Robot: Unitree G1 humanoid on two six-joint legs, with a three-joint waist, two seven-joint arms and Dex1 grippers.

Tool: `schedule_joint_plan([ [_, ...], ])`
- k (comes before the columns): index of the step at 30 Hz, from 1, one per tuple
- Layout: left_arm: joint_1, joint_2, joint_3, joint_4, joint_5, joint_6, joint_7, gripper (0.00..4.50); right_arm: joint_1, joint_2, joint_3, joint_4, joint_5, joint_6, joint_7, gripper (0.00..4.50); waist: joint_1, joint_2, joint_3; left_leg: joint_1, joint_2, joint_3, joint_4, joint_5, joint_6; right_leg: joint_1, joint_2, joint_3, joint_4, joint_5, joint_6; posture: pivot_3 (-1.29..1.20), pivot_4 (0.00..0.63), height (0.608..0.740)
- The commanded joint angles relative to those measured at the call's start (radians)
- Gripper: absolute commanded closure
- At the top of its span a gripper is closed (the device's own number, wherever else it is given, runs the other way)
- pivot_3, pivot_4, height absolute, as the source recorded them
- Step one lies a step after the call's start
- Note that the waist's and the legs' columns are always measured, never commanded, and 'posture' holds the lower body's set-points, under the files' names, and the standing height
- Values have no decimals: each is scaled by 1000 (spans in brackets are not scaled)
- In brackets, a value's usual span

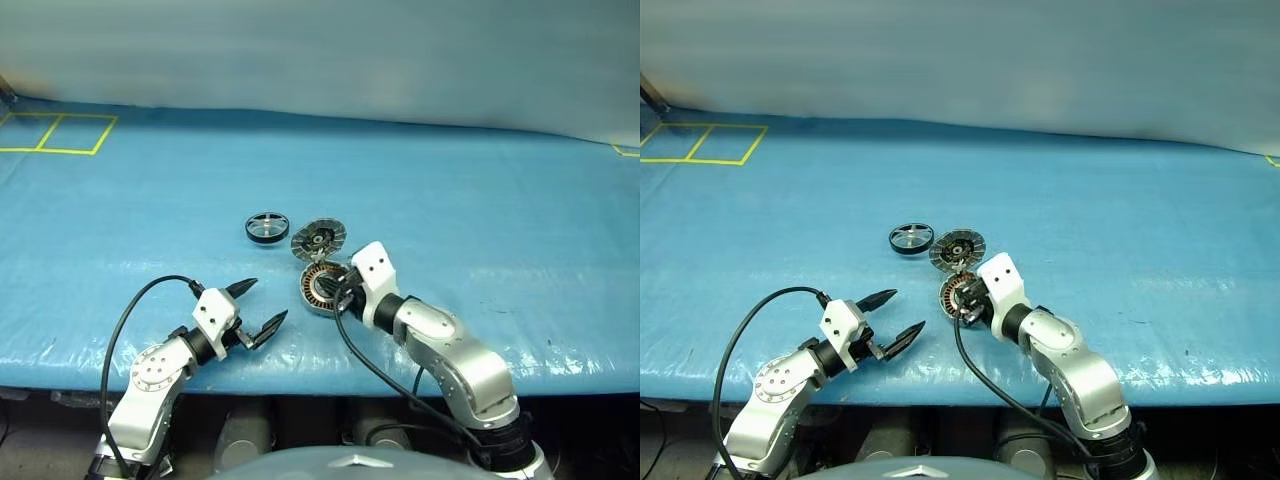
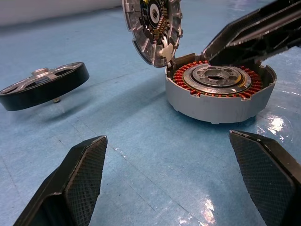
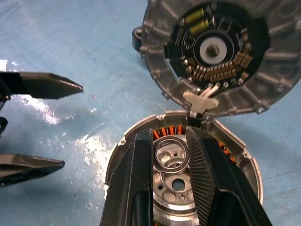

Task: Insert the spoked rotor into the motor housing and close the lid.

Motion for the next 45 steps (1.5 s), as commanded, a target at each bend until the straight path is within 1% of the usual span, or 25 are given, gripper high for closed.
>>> schedule_joint_plan([
  [1,-7,-3,-2,-3,-8,-18,-5,0,-11,-13,16,6,-14,-28,-9,3835,0,0,0,0,0,0,0,0,0,0,0,0,0,0,0,0,150,740],
  [12,-12,-8,3,4,-5,-22,4,0,-8,-12,72,137,-64,-125,-26,3835,0,0,0,0,0,0,0,0,0,0,0,0,0,0,0,0,150,740],
  [30,-8,-7,3,0,-5,-18,6,0,23,-54,63,116,-50,-108,0,3835,1,0,0,0,0,0,0,0,0,0,0,0,0,0,0,0,150,740],
  [32,-9,-8,2,1,-4,-17,7,0,21,-50,67,118,-50,-113,5,3095,1,0,0,0,0,0,0,0,0,0,0,0,0,0,0,0,150,740],
  [37,-9,-8,1,0,2,-16,15,0,10,-16,33,78,-23,-100,-10,1523,1,0,0,0,0,0,0,0,0,0,0,0,0,0,0,0,150,740],
  [38,-9,-8,1,0,2,-16,16,0,7,-15,25,63,-17,-91,-11,1113,1,0,0,0,0,0,0,0,0,0,0,0,0,0,0,0,150,740],
  [39,-9,-7,1,0,3,-16,17,0,4,-13,16,46,-7,-80,-12,873,1,0,0,0,0,0,0,0,0,0,0,0,0,0,0,0,150,740],
  [43,-8,-5,1,-2,4,-16,23,0,-8,-2,-26,-30,40,-10,-22,873,1,0,0,0,0,0,0,0,0,0,0,0,0,0,0,0,150,740],
  [44,-7,-3,1,-2,4,-16,24,0,-10,-6,-26,-44,39,11,-30,1293,1,0,0,0,0,0,0,0,0,0,0,0,0,0,0,0,150,740],
  [45,-7,-3,2,-2,4,-17,24,0,-15,-18,-19,-55,30,32,-39,1582,0,0,0,0,0,0,0,0,0,0,0,0,0,0,0,0,150,740],
])
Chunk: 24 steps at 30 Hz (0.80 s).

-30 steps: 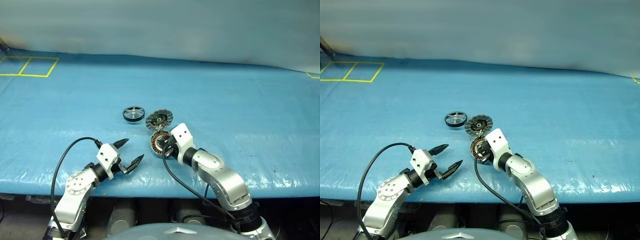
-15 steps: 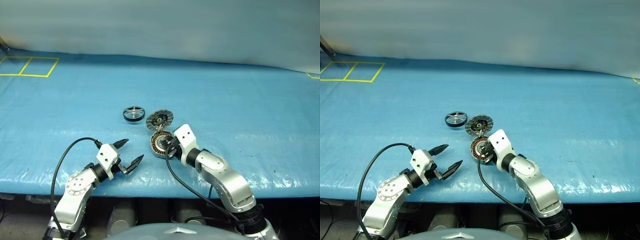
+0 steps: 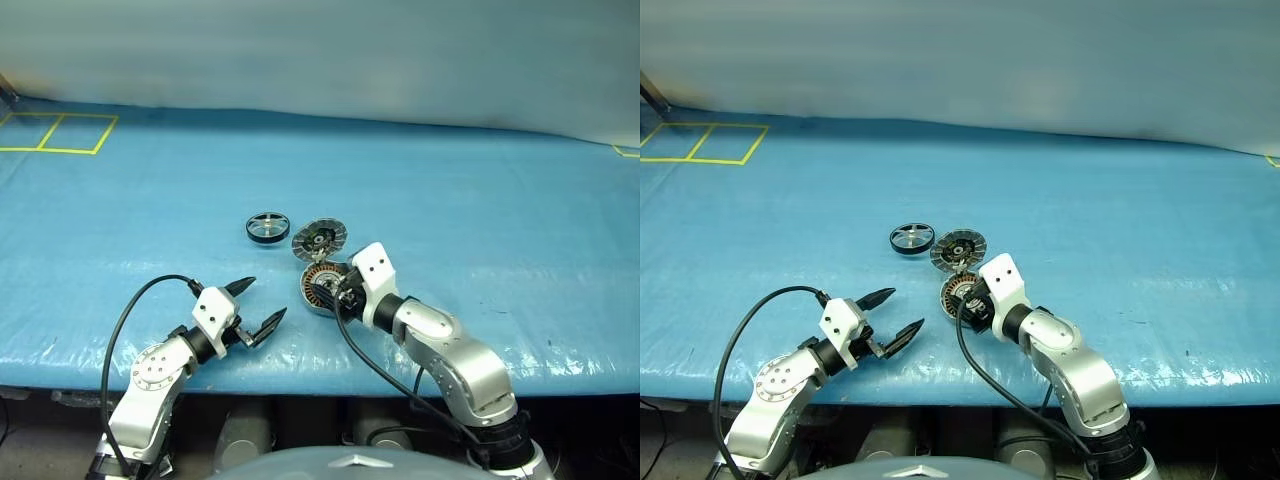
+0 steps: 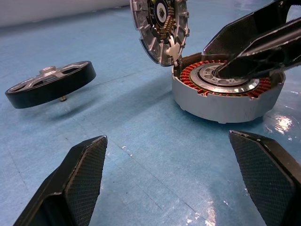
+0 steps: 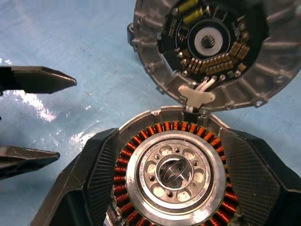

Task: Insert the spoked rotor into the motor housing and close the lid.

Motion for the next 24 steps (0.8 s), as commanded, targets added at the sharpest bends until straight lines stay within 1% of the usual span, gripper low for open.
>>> schedule_joint_plan([
  [1,-2,0,2,-7,1,-17,2,0,-27,-29,8,-83,-10,68,-28,1892,-1,0,0,0,0,0,0,0,0,0,0,0,0,0,0,0,150,740],
  [5,-4,1,2,-6,1,-18,-2,0,-72,-82,107,-111,-73,131,-65,3195,-1,0,0,0,0,0,0,0,0,0,0,0,0,0,0,0,150,740],
  [6,-5,1,2,-5,1,-18,-3,0,-84,-73,121,-114,-76,147,-77,3585,-1,0,0,0,0,0,0,0,0,0,0,0,0,0,0,0,150,740],
  [9,-7,1,1,-3,2,-19,-4,0,-124,-46,156,-108,-91,190,-107,4476,-3,0,0,0,0,0,0,0,0,0,0,0,0,0,-1,0,150,740],
  [15,-9,0,-1,-3,5,-22,-3,0,-200,-19,193,-76,-125,249,-145,4476,0,0,0,0,0,0,0,0,0,-1,0,-1,0,0,0,0,150,740],
  [24,-2,-5,3,-8,7,-19,5,0,-216,-55,219,-77,-131,334,-132,4476,-2,0,0,-1,0,0,0,0,0,-1,0,-1,0,0,0,0,150,740],
])
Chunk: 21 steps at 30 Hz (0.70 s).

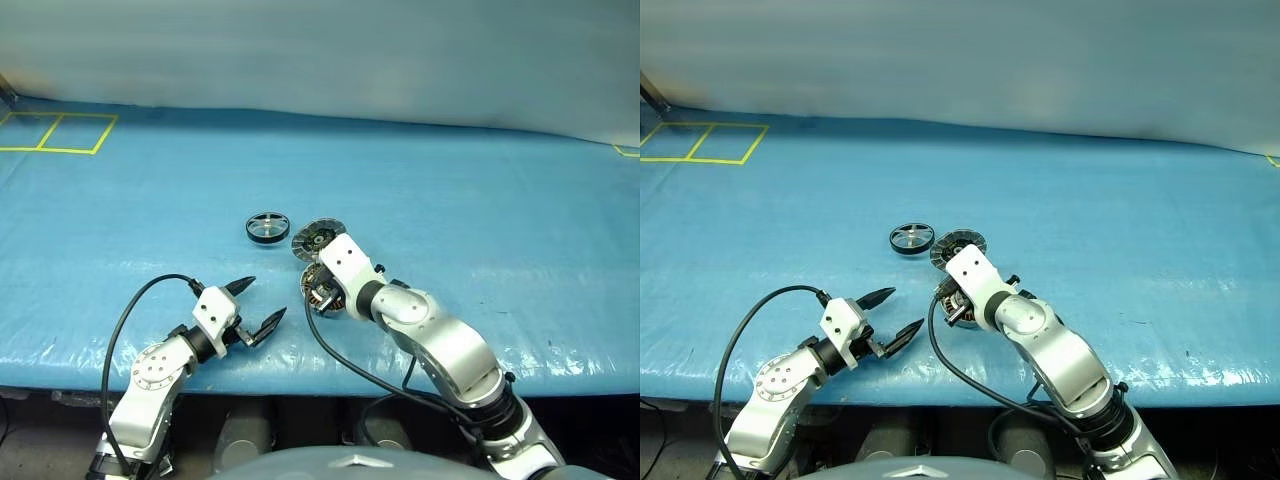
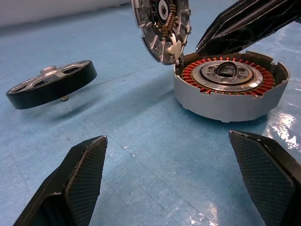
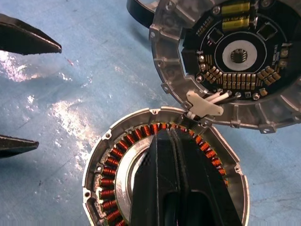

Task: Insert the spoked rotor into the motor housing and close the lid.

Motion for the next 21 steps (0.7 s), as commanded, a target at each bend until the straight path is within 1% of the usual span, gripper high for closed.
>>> schedule_joint_plan([
  [1,1,-6,3,-8,-7,-19,4,0,-2,-8,-9,-32,1,26,2,4476,0,0,0,0,0,0,0,0,0,0,0,0,0,0,0,0,150,740],
  [15,-3,-8,1,-3,-6,-17,2,0,35,-79,-48,-85,19,98,22,4476,1,0,0,0,0,0,0,0,0,0,0,0,0,0,0,0,150,740],
  [21,-2,-8,1,-3,-6,-16,2,0,36,-86,-47,-85,24,104,32,4476,1,0,0,0,0,0,0,0,0,0,0,0,-1,0,0,0,150,740],
])
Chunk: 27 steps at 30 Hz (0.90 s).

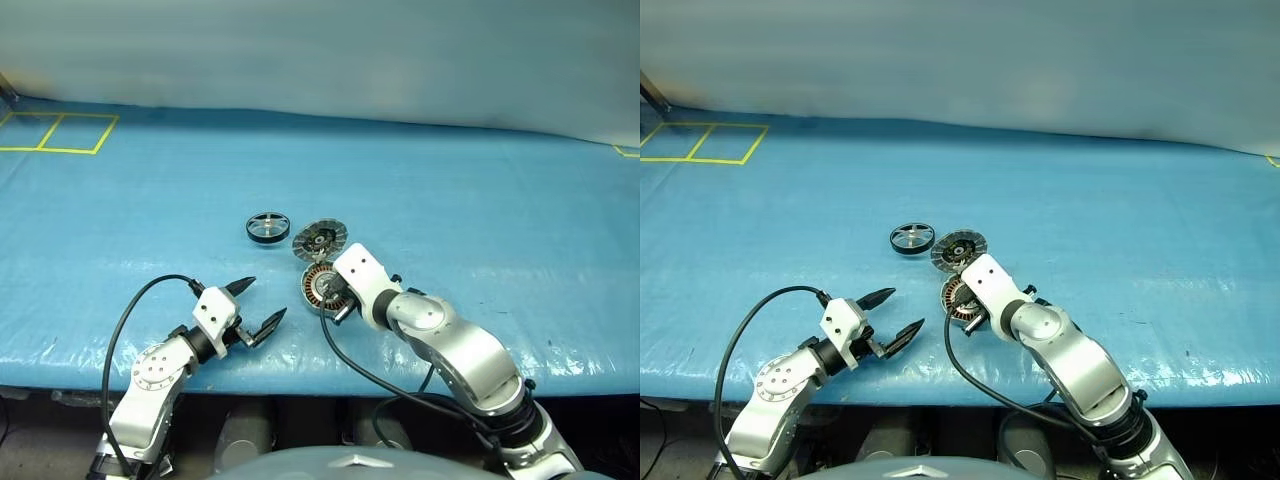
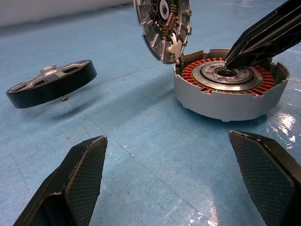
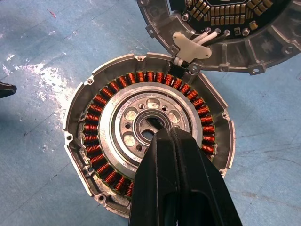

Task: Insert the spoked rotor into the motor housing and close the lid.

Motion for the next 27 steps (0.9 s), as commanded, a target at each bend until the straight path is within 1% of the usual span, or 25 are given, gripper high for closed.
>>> schedule_joint_plan([
  [1,-4,-5,2,-3,-7,-16,2,0,1,-5,-9,-20,8,8,3,4476,0,0,0,0,0,0,0,0,0,0,0,0,0,0,0,0,150,740],
  [6,-3,-5,3,-3,-7,-17,3,0,2,11,-13,-27,17,-8,2,4476,-1,0,0,0,0,0,0,0,0,0,0,0,0,0,0,0,150,740],
  [8,-1,-7,7,-3,-8,-21,7,0,6,40,-57,-51,59,-53,37,4476,-1,0,0,0,0,0,0,0,0,0,0,0,0,0,0,0,150,740],
  [11,0,-22,41,-15,-33,-18,30,0,24,72,-142,-106,165,-157,139,4476,-1,0,0,-1,0,0,0,0,0,0,0,0,0,0,0,0,150,740],
  [14,-14,-17,88,-32,-61,13,47,0,60,56,-218,-124,236,-212,207,4476,0,0,0,-1,0,-1,0,0,0,0,1,0,-1,0,1,0,150,740],
  [18,-63,45,137,-70,-100,147,43,0,133,-38,-244,-98,238,-297,258,4476,2,0,0,0,0,-2,0,0,0,0,0,-2,-2,0,1,0,150,740],
  [21,-159,117,178,-36,-156,273,9,0,199,-86,-253,-65,223,-379,281,4476,1,-1,0,0,0,-2,1,0,0,2,0,-1,-1,0,1,0,150,740],
  [22,-201,139,189,-17,-185,322,-8,0,215,-93,-256,-54,221,-398,282,4476,1,-1,1,0,0,-2,1,0,0,2,1,-2,-1,-1,3,0,150,740],
  [24,-269,173,196,21,-209,367,-42,0,233,-88,-265,-42,232,-417,278,4476,1,-1,1,0,0,-2,1,1,-1,2,2,-1,0,-2,4,0,150,740],
  [27,-398,230,173,110,-202,385,-122,0,249,-80,-261,-32,224,-433,257,4476,-1,-1,1,0,0,-1,1,1,-1,2,2,0,0,-1,4,0,150,740],
])
